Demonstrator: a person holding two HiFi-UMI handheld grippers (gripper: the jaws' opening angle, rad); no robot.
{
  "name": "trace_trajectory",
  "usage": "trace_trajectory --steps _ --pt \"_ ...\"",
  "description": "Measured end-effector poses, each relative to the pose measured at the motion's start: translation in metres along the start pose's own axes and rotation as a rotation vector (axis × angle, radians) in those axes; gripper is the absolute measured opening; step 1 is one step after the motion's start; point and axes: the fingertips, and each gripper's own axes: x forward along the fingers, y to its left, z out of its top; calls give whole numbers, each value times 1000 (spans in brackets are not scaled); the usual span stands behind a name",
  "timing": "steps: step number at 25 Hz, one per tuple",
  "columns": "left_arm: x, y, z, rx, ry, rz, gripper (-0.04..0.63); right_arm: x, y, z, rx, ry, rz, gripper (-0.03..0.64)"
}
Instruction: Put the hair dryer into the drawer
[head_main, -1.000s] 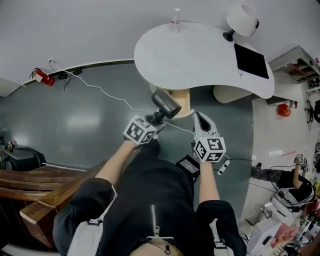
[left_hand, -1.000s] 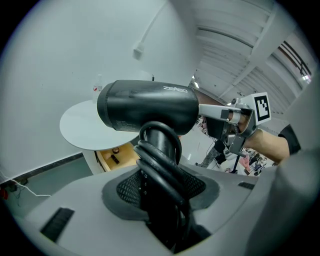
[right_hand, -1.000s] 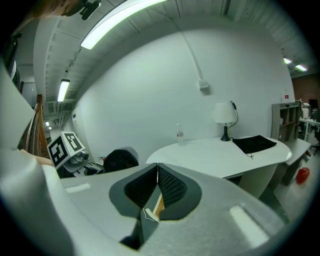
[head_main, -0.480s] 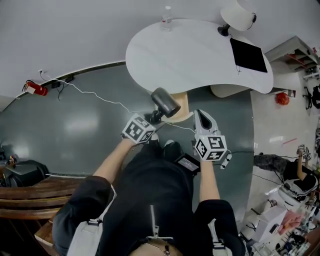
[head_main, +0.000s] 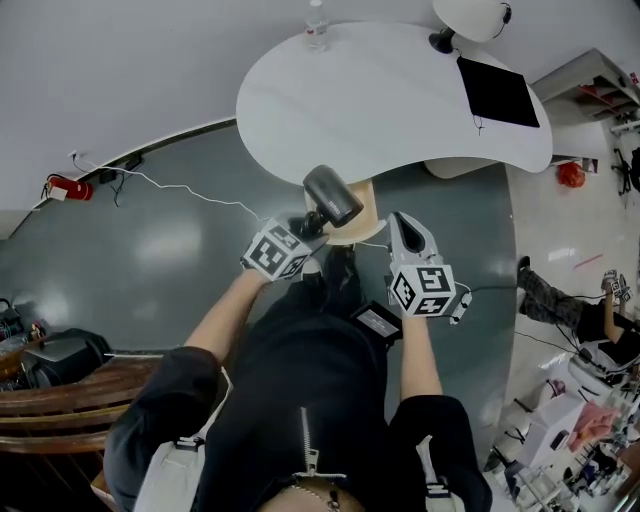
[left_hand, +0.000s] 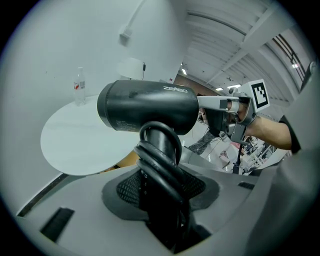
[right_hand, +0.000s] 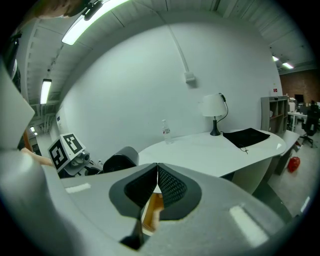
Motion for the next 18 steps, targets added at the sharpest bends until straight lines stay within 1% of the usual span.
trace_trajectory --steps 5,11,15,18 --pt "11 4 4 45 30 -5 184 7 -7 -2 12 7 4 3" --pt "24 7 12 91 44 -10 184 7 -21 -7 27 22 -12 3" --pt "33 4 17 140 55 -20 184 3 -28 -11 40 27 -23 3" --pt "43 4 16 177 84 -22 184 0 -34 -15 50 30 -29 3"
